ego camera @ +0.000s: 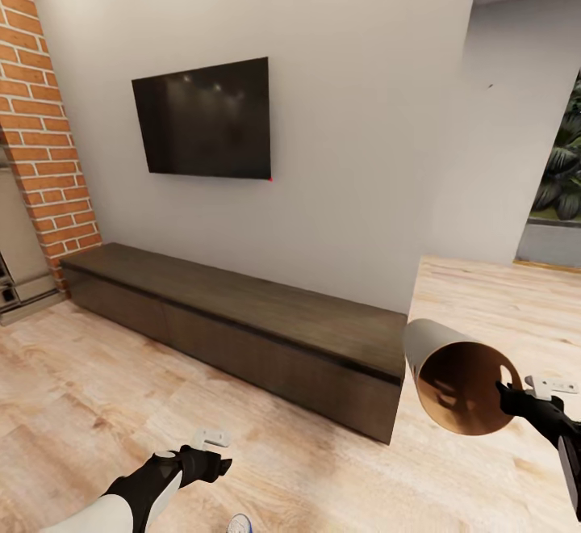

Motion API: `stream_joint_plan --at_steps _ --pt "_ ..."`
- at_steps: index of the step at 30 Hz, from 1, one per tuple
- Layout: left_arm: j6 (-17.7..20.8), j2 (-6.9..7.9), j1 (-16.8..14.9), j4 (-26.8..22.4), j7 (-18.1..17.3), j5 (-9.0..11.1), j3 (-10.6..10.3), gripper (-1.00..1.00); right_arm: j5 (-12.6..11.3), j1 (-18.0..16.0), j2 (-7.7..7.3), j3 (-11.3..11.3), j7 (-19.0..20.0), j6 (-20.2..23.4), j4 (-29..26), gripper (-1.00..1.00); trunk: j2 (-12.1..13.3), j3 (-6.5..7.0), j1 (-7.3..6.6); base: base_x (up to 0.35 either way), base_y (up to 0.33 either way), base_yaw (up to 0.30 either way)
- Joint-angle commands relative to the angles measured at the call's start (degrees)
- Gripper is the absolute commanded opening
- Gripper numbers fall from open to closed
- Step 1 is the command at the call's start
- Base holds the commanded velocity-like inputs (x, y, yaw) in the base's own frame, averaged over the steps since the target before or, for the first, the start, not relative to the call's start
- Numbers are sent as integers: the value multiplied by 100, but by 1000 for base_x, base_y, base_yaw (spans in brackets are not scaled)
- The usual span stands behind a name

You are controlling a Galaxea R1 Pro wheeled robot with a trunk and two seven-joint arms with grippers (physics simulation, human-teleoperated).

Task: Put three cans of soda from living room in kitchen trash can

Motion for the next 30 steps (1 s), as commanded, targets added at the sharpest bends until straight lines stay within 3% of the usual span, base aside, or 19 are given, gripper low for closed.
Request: stream_joint_plan --at_steps 1,11,30 --pt "-1 0 0 0 0 0 0 100 -63 -5 1 15 30 4 -1 -100 -42 -17 22 0 0 0" --pt "-2 -34 0 14 0 -3 -9 100 -70 -5 -6 265 23 9 90 -100 -443 -197 242 0 0 0" --pt "-25 -102 0 24 -8 -15 -17 100 -88 -20 -56 192 -37 11 112 -100 -1205 -538 659 0 0 0"
